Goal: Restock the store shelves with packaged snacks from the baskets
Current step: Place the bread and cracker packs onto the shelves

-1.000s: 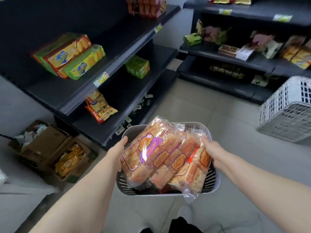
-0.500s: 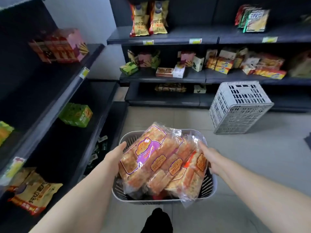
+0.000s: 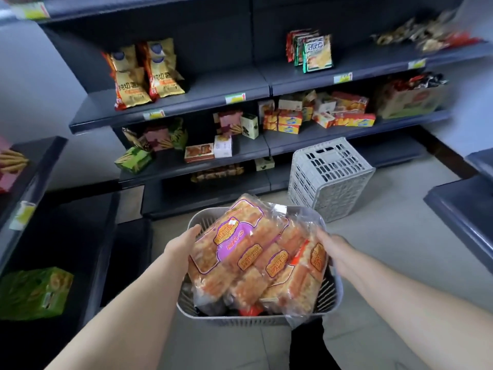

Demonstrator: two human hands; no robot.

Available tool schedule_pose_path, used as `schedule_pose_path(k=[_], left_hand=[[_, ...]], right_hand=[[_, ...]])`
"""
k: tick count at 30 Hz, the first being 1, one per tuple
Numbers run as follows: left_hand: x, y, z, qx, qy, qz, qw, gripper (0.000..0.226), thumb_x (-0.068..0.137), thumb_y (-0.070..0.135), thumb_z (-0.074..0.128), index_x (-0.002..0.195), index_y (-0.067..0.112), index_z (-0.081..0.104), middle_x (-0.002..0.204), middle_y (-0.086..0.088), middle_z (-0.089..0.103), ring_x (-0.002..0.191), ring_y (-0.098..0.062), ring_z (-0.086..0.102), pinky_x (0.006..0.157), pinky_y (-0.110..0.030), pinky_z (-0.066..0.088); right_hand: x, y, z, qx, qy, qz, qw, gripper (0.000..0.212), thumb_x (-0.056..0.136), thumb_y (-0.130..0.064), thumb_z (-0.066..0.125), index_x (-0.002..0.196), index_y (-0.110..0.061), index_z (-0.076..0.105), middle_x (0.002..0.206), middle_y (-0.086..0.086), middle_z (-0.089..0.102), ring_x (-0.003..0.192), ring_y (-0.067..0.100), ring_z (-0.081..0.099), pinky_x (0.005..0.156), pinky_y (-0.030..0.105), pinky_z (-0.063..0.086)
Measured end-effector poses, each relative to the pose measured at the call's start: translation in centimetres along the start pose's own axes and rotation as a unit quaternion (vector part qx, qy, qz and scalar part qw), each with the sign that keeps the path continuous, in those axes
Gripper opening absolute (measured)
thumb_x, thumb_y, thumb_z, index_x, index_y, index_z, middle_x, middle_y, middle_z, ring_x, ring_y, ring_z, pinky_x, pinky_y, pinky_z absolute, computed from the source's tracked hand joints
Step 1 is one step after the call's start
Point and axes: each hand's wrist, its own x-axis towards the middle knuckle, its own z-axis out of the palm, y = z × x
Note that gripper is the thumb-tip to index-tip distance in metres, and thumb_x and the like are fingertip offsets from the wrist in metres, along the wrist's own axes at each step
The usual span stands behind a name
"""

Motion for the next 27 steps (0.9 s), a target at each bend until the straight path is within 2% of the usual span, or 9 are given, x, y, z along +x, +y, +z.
schedule_pose_path(k=[2,5,10,13,15,18,23,25,27], left_hand=[[0.8,2.5,3.4,0.014,-0.005,0.009,1.000,0.040,0.080,0.043,0.076,0.099,0.008,0.068,0.100,-0.013,0.072,0.087,-0.032,0.070,0.090,-0.045,0.055],[1.5,6.2,9.3,0.034,-0.011,0.016,0.999,0.039,0.083,0.040,0.075,0.102,0.007,0.067,0.101,-0.012,0.070,0.086,-0.031,0.068,0.088,-0.041,0.054],[2.2,11.4,17.5,0.052,0.010,0.019,0.998,0.051,0.074,0.047,0.078,0.106,0.008,0.069,0.104,-0.013,0.070,0.092,-0.034,0.069,0.093,-0.047,0.053],[2.6,14.9,23.0,0.058,0.009,0.021,0.998,0.053,0.073,0.047,0.079,0.107,0.007,0.069,0.103,-0.013,0.071,0.091,-0.033,0.069,0.092,-0.045,0.054],[2.9,17.0,26.3,0.050,-0.001,0.020,0.999,0.048,0.076,0.045,0.078,0.104,0.007,0.068,0.099,-0.013,0.072,0.085,-0.032,0.070,0.089,-0.043,0.055],[4.1,19.5,30.7,0.039,-0.025,0.024,0.999,0.045,0.077,0.044,0.077,0.102,0.008,0.069,0.097,-0.012,0.073,0.079,-0.031,0.070,0.084,-0.043,0.057],[7.7,22.1,36.7,0.023,-0.057,0.012,0.998,0.056,0.063,0.047,0.081,0.102,0.008,0.071,0.094,-0.013,0.075,0.083,-0.033,0.073,0.089,-0.051,0.056],[10.4,22.9,39.0,0.030,-0.070,-0.004,0.997,0.065,0.055,0.048,0.080,0.104,0.007,0.072,0.094,-0.014,0.076,0.084,-0.035,0.073,0.090,-0.052,0.055],[11.1,24.2,41.3,0.035,-0.076,-0.013,0.996,0.056,0.065,0.045,0.080,0.105,0.006,0.072,0.096,-0.016,0.075,0.084,-0.034,0.073,0.088,-0.049,0.056]], right_hand=[[2.5,-2.1,-1.6,0.015,0.003,0.006,1.000,0.056,0.091,-0.058,0.055,0.101,-0.004,0.065,0.098,0.016,0.069,0.091,0.030,0.066,0.087,0.040,0.053],[6.5,-5.4,-4.6,0.029,0.004,0.009,1.000,0.050,0.093,-0.054,0.053,0.098,-0.005,0.063,0.092,0.013,0.066,0.081,0.024,0.061,0.075,0.033,0.050],[11.6,-11.3,-9.8,-0.002,0.020,0.018,1.000,0.069,0.092,-0.062,0.048,0.126,-0.002,0.053,0.113,0.016,0.063,0.103,0.030,0.062,0.072,0.036,0.051],[14.8,-15.7,-13.2,0.016,0.021,0.010,1.000,0.056,0.096,-0.053,0.045,0.114,0.000,0.048,0.094,0.010,0.059,0.088,0.026,0.059,0.061,0.032,0.043],[16.7,-18.1,-15.1,0.035,0.021,0.000,0.999,0.056,0.096,-0.051,0.048,0.121,-0.001,0.052,0.096,0.013,0.061,0.085,0.025,0.059,0.068,0.030,0.042],[19.4,-21.0,-17.5,0.065,0.028,-0.004,0.997,0.057,0.095,-0.053,0.051,0.126,-0.006,0.052,0.098,0.013,0.061,0.085,0.024,0.059,0.065,0.030,0.042],[24.3,-24.6,-20.4,0.078,0.048,0.005,0.996,0.048,0.090,-0.054,0.058,0.105,-0.008,0.063,0.112,0.016,0.068,0.097,0.031,0.066,0.087,0.042,0.054],[26.7,-26.2,-21.2,0.077,0.043,0.016,0.996,0.052,0.090,-0.054,0.059,0.114,-0.008,0.063,0.112,0.017,0.068,0.097,0.031,0.066,0.079,0.039,0.055],[29.0,-28.0,-21.8,0.063,0.033,0.023,0.997,0.047,0.093,-0.048,0.058,0.114,-0.006,0.063,0.104,0.016,0.067,0.088,0.029,0.065,0.062,0.029,0.049]])
